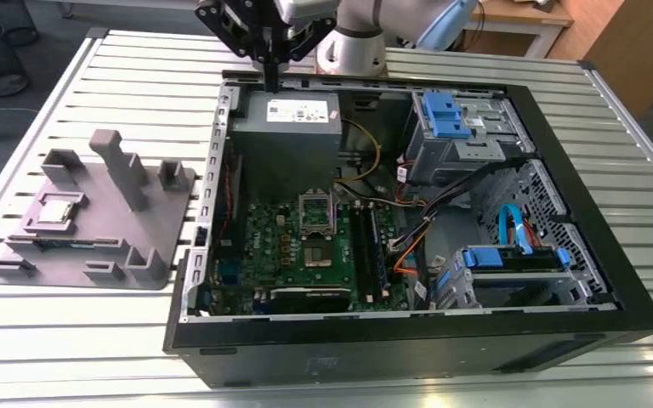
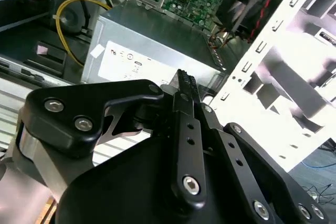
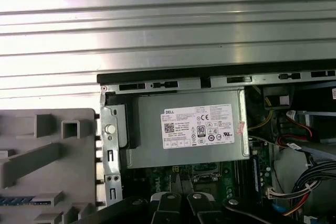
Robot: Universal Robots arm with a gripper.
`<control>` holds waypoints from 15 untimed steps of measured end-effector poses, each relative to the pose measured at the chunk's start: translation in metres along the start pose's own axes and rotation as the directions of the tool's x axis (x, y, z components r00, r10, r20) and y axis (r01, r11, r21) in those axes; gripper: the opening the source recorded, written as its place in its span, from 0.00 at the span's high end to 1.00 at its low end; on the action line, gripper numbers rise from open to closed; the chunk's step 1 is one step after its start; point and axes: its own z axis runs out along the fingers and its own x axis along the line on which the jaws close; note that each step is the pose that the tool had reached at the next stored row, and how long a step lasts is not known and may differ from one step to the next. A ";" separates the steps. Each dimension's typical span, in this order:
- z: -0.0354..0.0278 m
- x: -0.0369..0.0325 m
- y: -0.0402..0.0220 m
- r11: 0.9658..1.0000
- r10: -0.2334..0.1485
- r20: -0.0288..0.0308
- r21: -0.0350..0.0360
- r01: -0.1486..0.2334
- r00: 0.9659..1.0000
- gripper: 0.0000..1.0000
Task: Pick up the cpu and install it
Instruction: 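Reach for the cpu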
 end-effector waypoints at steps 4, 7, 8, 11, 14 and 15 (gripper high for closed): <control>-0.0001 0.0115 -0.0009 1.000 0.000 0.001 0.000 0.000 1.000 0.89; -0.0002 0.0210 -0.0016 1.000 0.000 0.002 0.000 0.000 1.000 0.89; -0.0002 0.0244 -0.0019 1.000 0.000 0.002 0.000 0.000 1.000 0.89; -0.0002 0.0340 -0.0026 1.000 0.000 0.004 0.000 0.000 1.000 0.89; -0.0001 0.0452 -0.0035 1.000 0.000 0.005 0.000 0.000 1.000 0.89; -0.0001 0.0490 -0.0038 1.000 0.000 0.006 -0.001 0.000 1.000 0.89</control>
